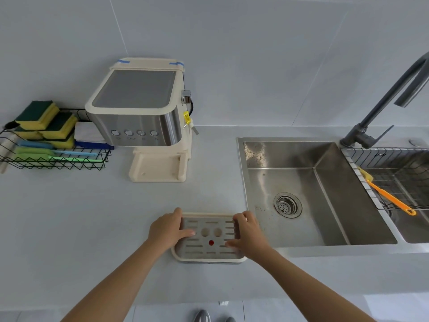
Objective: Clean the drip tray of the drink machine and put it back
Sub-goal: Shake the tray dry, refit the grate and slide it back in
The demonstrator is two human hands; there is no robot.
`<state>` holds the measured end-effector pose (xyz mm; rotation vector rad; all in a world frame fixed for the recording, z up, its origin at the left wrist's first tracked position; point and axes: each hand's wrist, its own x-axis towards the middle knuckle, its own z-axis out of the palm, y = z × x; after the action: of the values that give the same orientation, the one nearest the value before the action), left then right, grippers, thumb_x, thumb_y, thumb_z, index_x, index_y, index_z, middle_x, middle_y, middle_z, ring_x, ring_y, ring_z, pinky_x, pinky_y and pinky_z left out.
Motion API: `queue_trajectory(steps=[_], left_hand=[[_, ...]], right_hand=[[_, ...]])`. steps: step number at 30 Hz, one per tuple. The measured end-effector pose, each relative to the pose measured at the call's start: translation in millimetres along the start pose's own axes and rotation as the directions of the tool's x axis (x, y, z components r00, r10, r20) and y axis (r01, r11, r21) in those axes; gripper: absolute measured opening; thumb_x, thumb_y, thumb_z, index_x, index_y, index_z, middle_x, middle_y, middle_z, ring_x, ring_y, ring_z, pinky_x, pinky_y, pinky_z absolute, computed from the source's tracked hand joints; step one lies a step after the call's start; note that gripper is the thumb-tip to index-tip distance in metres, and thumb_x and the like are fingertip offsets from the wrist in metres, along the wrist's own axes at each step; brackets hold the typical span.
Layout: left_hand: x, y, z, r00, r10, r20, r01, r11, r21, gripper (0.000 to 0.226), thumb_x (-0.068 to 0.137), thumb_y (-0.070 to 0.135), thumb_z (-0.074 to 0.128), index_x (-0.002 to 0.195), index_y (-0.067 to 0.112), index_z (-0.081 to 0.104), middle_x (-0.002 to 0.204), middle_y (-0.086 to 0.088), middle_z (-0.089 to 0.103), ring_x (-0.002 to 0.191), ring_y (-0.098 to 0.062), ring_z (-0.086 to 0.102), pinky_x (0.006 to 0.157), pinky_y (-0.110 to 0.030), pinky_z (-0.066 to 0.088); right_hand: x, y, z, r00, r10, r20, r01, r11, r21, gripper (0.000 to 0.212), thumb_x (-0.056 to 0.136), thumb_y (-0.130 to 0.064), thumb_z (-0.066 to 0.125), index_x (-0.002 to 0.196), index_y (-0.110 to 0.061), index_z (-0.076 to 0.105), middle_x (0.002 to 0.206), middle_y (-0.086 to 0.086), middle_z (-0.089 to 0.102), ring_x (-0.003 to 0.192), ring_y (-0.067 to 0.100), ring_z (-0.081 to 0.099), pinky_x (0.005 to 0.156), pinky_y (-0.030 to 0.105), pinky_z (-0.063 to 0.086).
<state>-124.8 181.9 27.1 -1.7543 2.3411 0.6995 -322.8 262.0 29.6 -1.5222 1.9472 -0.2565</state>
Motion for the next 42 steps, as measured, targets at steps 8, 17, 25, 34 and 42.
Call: queue_trajectory(steps=[8,17,25,34,42], left_hand=[[6.7,5.5,-5.9,0.997,0.042,-0.059,-0.039,0.998,0.040,0.043,0.079,0.050,0.060,0.088,0.017,0.035,0.090,0.000,0.049,0.079,-0.017,0.047,0.062,-0.026,0.035],[4.9,1.2,1.8,0.999,0.027,-0.039,-0.026,1.000,0.017,0.046,0.079,0.048,0.060,0.106,0.018,0.039,0.101,-0.003,0.048,0.085,-0.020,0.054,0.065,-0.026,0.043],[1.8,-2.5,7.0,0.999,-0.054,0.008,0.054,0.994,-0.098,0.058,0.080,0.048,0.060,0.125,0.020,0.036,0.115,-0.006,0.053,0.098,-0.021,0.056,0.070,-0.028,0.041],[-32.4,-3.8,16.2,0.995,-0.067,-0.079,0.013,0.840,-0.543,0.061,0.085,0.030,0.061,0.137,0.014,0.033,0.136,0.001,0.044,0.127,-0.017,0.041,0.098,-0.027,0.035],[-52.9,-11.2,27.0,0.995,0.076,0.066,-0.011,0.733,-0.680,0.088,0.065,0.016,0.081,0.122,0.054,0.026,0.118,0.030,0.049,0.107,0.007,0.052,0.076,-0.005,0.044]], right_hand=[[6.6,-2.1,-3.8,0.999,-0.023,-0.042,0.019,0.996,-0.093,0.060,0.079,-0.032,0.068,0.127,-0.013,0.038,0.130,0.005,0.034,0.119,0.020,0.037,0.099,0.028,0.040],[8.9,4.4,1.1,0.999,-0.054,-0.005,0.051,0.967,-0.251,0.055,0.079,-0.042,0.064,0.123,-0.016,0.042,0.127,0.003,0.042,0.118,0.021,0.034,0.097,0.031,0.040],[7.4,10.0,2.2,0.998,0.021,-0.064,-0.031,0.987,-0.157,0.074,0.075,-0.045,0.068,0.134,-0.018,0.033,0.141,0.005,0.028,0.131,0.023,0.027,0.109,0.037,0.029],[-9.6,24.3,10.1,0.994,0.015,-0.109,0.011,0.971,0.238,0.065,0.081,-0.039,0.064,0.131,-0.013,0.032,0.131,0.003,0.037,0.123,0.023,0.038,0.106,0.039,0.039],[-25.7,38.5,28.7,0.992,-0.128,0.001,0.123,0.954,0.272,0.098,0.061,-0.035,0.080,0.137,-0.018,0.021,0.133,0.000,0.036,0.125,0.016,0.037,0.105,0.039,0.043]])
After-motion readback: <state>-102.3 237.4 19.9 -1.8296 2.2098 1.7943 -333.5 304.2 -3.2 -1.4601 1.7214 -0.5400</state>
